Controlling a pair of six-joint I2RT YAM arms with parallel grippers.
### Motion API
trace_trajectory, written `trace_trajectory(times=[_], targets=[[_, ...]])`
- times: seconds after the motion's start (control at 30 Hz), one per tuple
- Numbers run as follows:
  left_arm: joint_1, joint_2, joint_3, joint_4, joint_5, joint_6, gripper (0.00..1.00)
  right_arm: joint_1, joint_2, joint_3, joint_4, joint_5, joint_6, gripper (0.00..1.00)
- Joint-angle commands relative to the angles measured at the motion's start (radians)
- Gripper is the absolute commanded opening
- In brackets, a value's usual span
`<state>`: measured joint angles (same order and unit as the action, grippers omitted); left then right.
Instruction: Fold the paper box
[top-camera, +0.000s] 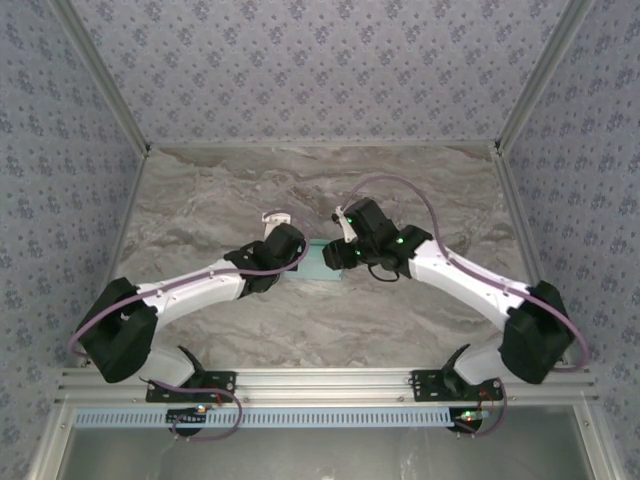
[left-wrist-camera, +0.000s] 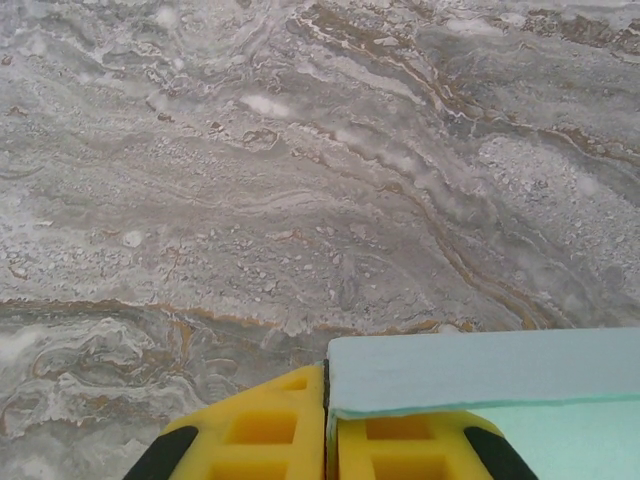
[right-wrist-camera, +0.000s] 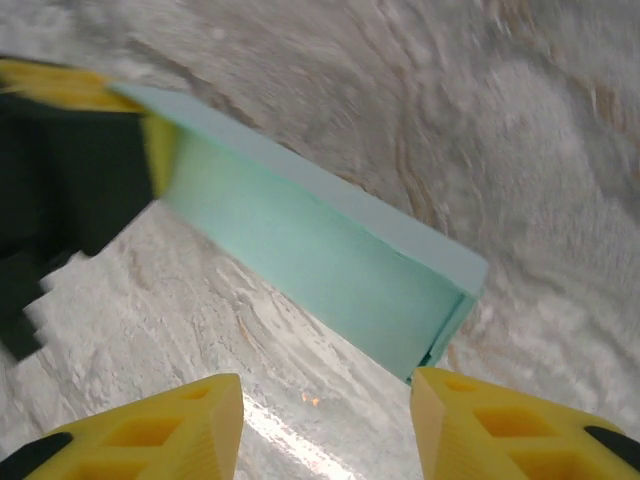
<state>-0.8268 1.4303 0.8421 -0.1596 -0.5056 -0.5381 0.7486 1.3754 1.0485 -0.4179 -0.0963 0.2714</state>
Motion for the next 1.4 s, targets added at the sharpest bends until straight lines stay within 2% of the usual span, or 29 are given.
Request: trace_trajectory(times=[0.0,0.07,0.13,0.17,0.23,0.4,0.53,0.7,0.9,1.13,1.23,1.37], targets=[[-0.010,0.015,-0.024,0.024,0.014,0.023,0.09,0.000,-0.081,-0.103,0.169,-0.011,-0.321,0.59],[-0.009,0.014,-0.033,0.040,0.013,0.026,0.09,0.002,-0.110,-0.184,0.277,-0.024,-0.489,0.70],[-0.008,0.013,-0.040,0.055,0.019,0.035,0.09,-0.005,-0.115,-0.232,0.365,-0.023,-0.626,0.76],[-0.008,0.011,-0.040,0.058,0.023,0.041,0.09,-0.013,-0.110,-0.247,0.398,-0.038,-0.698,0.84],[-0.008,0.013,-0.046,0.064,0.029,0.050,0.10,-0.022,-0.084,-0.246,0.422,-0.045,-0.829,0.85],[-0.003,0.029,-0.046,0.074,0.058,0.058,0.10,-0.047,0.014,-0.203,0.494,-0.030,-0.986,0.85],[0.004,0.037,-0.052,0.087,0.077,0.058,0.10,-0.049,0.081,-0.148,0.431,-0.088,-1.113,0.84],[0.010,0.030,-0.059,0.107,0.088,0.066,0.10,-0.055,0.122,-0.127,0.440,-0.081,-1.166,0.83],[0.012,0.039,-0.062,0.118,0.089,0.075,0.10,-0.064,0.101,-0.141,0.449,-0.110,-1.245,0.81],[0.010,0.056,-0.070,0.136,0.086,0.072,0.10,-0.103,-0.003,-0.181,0.490,-0.328,-1.261,0.82],[0.010,0.057,-0.074,0.146,0.086,0.072,0.10,-0.124,0.013,-0.156,0.453,-0.363,-1.280,0.82],[0.011,0.055,-0.076,0.149,0.084,0.067,0.10,-0.121,0.084,-0.110,0.402,-0.338,-1.271,0.82]])
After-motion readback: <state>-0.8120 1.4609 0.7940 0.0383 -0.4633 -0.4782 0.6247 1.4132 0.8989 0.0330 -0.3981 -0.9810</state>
